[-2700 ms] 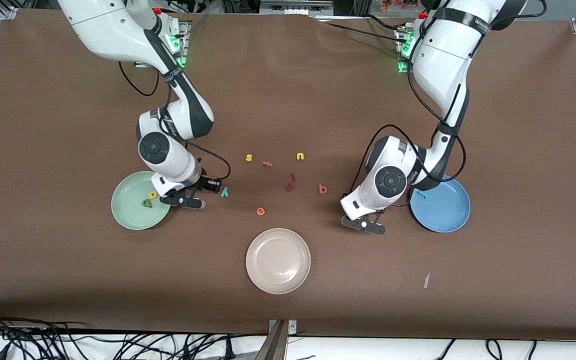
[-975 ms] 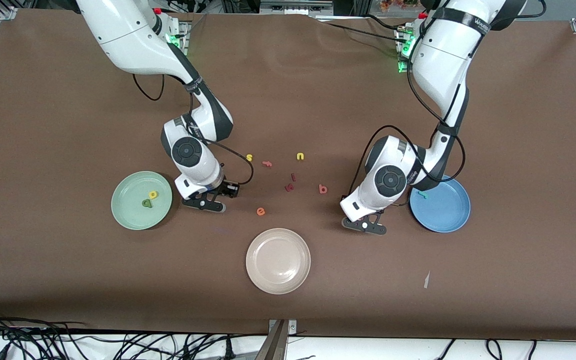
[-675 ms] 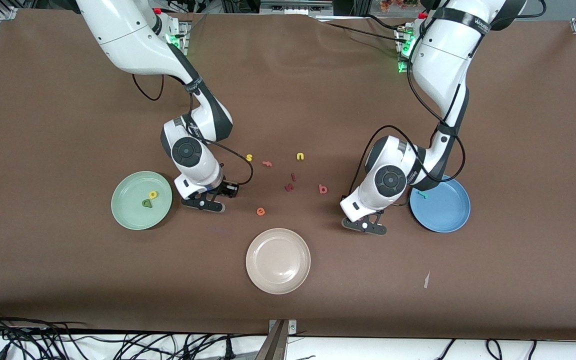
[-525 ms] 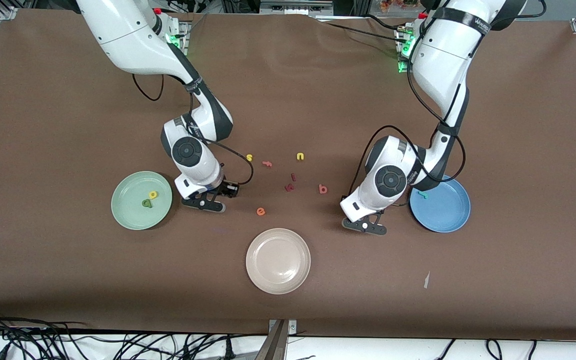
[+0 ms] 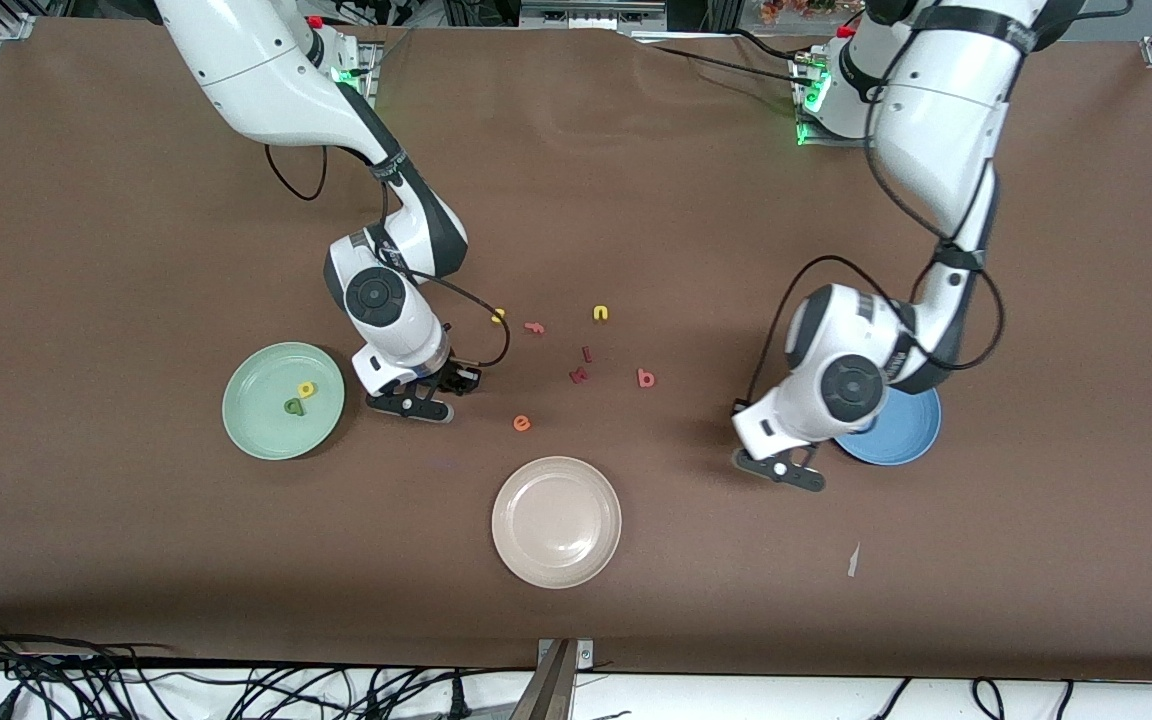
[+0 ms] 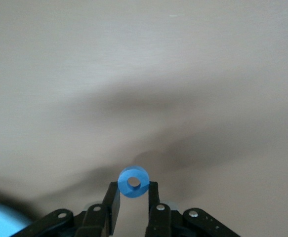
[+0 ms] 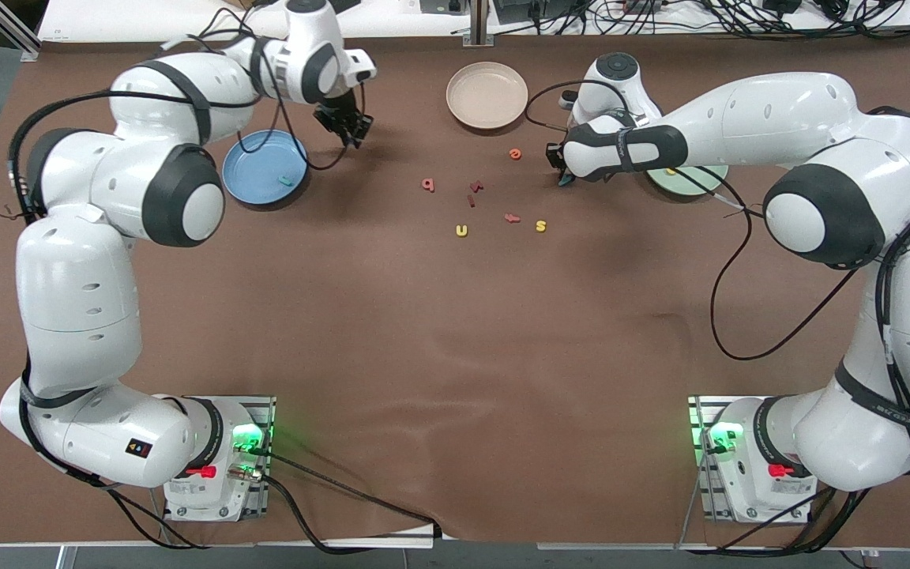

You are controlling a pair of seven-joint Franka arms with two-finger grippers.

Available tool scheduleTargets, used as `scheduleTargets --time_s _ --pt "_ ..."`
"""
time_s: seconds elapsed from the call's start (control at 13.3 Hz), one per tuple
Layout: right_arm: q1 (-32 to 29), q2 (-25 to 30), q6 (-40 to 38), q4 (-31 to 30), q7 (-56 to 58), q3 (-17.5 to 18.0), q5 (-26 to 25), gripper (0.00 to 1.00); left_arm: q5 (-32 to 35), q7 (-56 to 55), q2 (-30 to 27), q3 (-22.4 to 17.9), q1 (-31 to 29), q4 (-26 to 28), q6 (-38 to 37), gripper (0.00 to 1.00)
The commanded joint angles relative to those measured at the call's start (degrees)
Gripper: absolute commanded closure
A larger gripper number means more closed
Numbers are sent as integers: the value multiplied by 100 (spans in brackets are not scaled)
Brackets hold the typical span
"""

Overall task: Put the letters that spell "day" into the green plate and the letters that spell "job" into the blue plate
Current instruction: 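Place the y on the green plate while the left gripper places the o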

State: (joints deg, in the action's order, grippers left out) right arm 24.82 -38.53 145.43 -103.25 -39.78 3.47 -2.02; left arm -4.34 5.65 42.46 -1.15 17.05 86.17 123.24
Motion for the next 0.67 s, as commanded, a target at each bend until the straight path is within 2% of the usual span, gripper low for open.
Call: scheduleTargets --time_s 0.0,0.3,0.6 --pt "5 -181 214 -177 -92 -39 -106 87 206 822 -474 62 -455 496 -116 85" --pt "-126 46 91 -151 31 -39 -158 87 389 1167 -809 62 -790 1077 -63 85" --pt "-661 635 -803 -133 951 -31 -194 87 513 1701 -854 62 -1019 1166 -10 81"
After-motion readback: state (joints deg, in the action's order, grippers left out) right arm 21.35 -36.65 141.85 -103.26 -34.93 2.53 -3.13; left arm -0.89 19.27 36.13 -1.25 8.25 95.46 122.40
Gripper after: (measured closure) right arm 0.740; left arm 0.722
